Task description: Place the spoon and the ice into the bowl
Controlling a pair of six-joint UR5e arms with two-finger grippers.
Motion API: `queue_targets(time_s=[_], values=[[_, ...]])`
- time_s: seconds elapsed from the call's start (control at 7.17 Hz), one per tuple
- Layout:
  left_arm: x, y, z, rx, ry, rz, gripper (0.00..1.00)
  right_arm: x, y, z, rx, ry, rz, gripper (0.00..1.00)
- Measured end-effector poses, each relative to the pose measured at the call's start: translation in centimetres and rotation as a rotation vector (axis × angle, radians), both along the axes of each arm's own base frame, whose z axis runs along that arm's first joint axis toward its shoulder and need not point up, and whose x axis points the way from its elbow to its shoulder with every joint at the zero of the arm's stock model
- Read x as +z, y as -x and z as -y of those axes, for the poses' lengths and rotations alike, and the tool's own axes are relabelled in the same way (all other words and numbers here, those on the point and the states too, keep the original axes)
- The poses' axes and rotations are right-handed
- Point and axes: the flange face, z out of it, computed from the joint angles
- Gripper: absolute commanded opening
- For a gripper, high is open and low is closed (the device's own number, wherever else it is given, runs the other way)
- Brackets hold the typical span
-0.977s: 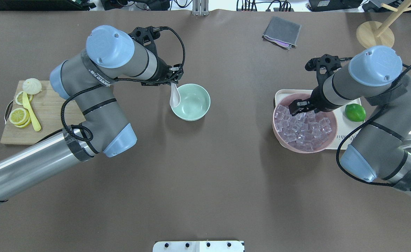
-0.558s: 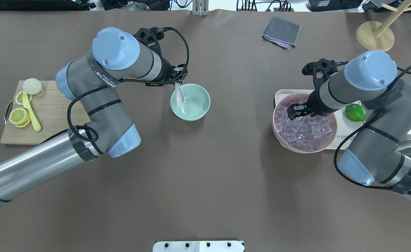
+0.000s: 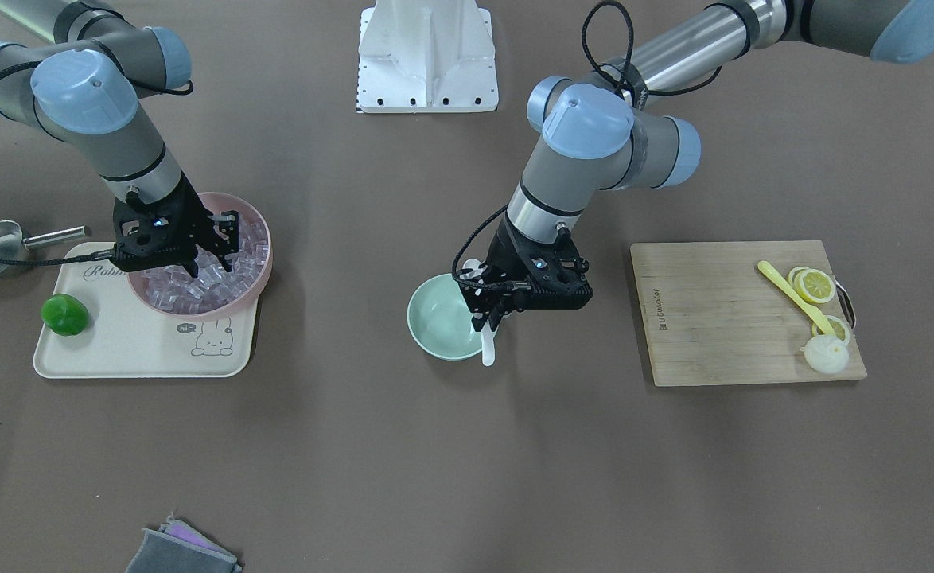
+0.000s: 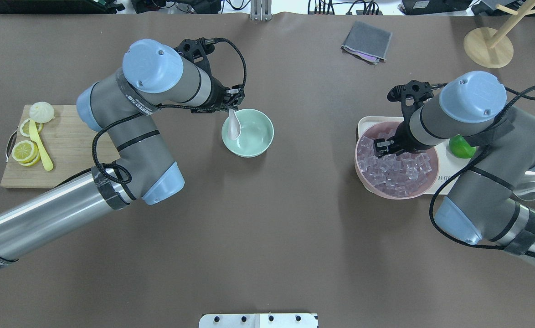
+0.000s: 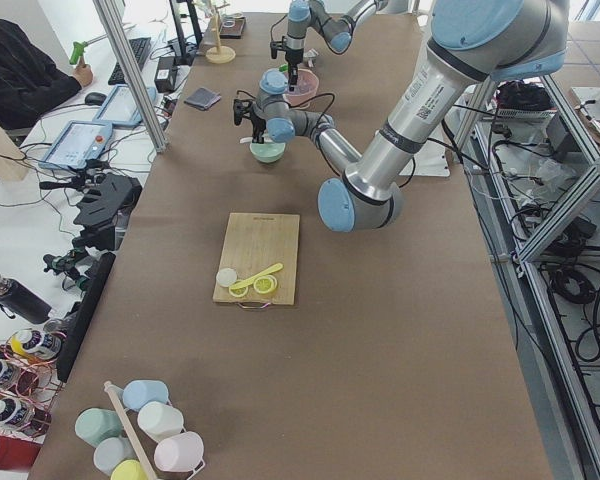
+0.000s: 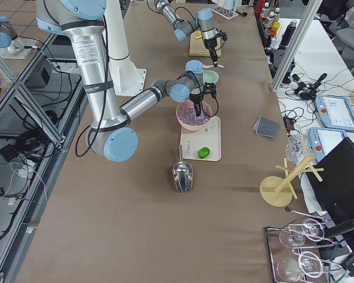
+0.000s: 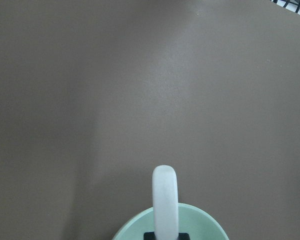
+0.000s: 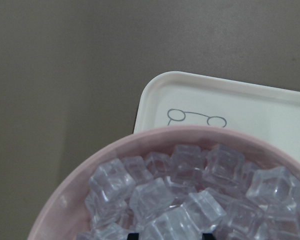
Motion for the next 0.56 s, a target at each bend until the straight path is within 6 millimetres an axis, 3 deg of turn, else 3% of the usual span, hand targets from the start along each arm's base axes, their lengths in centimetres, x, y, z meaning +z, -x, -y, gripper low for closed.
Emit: queue_targets(time_s=[0.14, 0.56], values=[[-0.03, -0.05, 0.0, 0.001, -0.001, 0.0, 0.0, -0.02, -0.2, 0.16, 0.002, -0.001, 0.001, 0.04], [-0.5, -0.58, 0.12, 0.004, -0.005, -0.007, 0.0, -0.14, -0.58, 0.38, 0.01, -0.006, 0.002, 0.0]])
